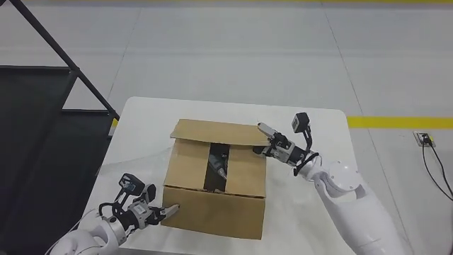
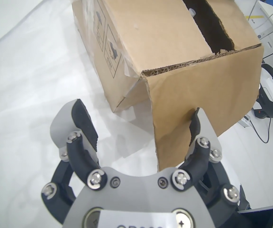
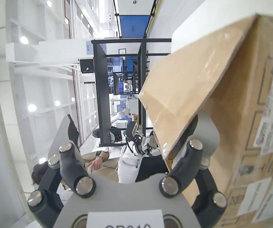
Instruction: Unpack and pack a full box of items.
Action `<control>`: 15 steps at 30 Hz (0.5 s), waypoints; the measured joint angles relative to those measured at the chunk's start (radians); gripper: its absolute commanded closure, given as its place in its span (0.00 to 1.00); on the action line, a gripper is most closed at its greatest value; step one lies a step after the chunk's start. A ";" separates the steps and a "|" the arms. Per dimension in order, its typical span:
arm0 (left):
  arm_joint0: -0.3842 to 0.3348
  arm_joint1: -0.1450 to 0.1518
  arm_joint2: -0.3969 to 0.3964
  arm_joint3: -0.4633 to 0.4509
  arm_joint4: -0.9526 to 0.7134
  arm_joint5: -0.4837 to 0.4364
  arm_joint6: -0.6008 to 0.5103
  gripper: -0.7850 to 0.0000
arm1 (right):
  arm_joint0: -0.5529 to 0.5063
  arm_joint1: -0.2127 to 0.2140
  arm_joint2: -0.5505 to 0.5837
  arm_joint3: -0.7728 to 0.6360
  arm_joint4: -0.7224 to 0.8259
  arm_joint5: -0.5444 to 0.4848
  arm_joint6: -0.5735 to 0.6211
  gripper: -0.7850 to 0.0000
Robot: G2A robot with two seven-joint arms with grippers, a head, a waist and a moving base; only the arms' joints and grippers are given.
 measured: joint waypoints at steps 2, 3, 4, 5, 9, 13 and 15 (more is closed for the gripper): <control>0.002 0.001 0.006 -0.002 0.001 0.004 0.003 0.00 | 0.041 -0.010 -0.020 0.013 -0.020 0.011 -0.059 0.00; 0.003 0.001 0.008 -0.004 0.001 0.005 0.005 0.00 | 0.060 -0.015 -0.030 0.021 -0.028 0.016 -0.082 0.00; 0.005 0.001 0.011 -0.007 0.000 0.007 0.007 0.00 | 0.087 -0.021 -0.044 0.035 -0.042 0.022 -0.115 0.00; 0.007 0.002 0.012 -0.010 0.000 0.008 0.010 0.00 | 0.108 -0.027 -0.056 0.049 -0.051 0.027 -0.138 0.00; 0.014 0.003 0.019 -0.018 0.003 0.014 0.020 0.00 | 0.204 -0.053 -0.113 0.133 -0.091 0.037 -0.229 0.00; 0.020 0.005 0.022 -0.020 0.004 0.019 0.031 0.00 | 0.295 -0.089 -0.185 0.262 -0.152 0.028 -0.343 0.00; 0.022 0.006 0.023 -0.021 0.004 0.020 0.034 0.00 | 0.324 -0.104 -0.212 0.316 -0.173 0.023 -0.383 0.00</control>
